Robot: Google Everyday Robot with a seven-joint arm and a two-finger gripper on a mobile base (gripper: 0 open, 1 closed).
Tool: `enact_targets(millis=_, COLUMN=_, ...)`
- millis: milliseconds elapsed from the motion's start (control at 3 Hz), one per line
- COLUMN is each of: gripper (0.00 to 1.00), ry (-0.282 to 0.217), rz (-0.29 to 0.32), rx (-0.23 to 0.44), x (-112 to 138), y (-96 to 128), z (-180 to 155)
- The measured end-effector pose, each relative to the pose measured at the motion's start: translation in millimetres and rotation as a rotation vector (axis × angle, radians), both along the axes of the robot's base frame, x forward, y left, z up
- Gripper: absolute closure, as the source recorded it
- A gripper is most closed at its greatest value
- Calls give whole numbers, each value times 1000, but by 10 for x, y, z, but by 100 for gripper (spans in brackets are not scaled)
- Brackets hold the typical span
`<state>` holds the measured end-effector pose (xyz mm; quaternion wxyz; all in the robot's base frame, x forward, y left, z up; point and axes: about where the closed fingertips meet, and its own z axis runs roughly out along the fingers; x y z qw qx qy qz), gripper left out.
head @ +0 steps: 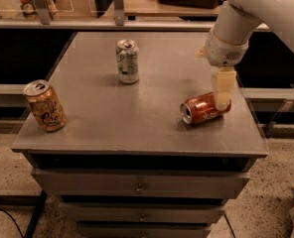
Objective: Knock coke can over
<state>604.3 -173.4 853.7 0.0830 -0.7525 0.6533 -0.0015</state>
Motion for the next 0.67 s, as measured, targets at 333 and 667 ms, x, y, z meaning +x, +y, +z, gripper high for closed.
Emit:
enact_targets(millis=333, gripper=0, ry=-22, rz=-28, rx=115, x=-4, y=-34, z=-276)
enact_targets(millis=667, gripper=0, ry=-22, rz=-28, rx=115, x=-4, y=-34, z=-277)
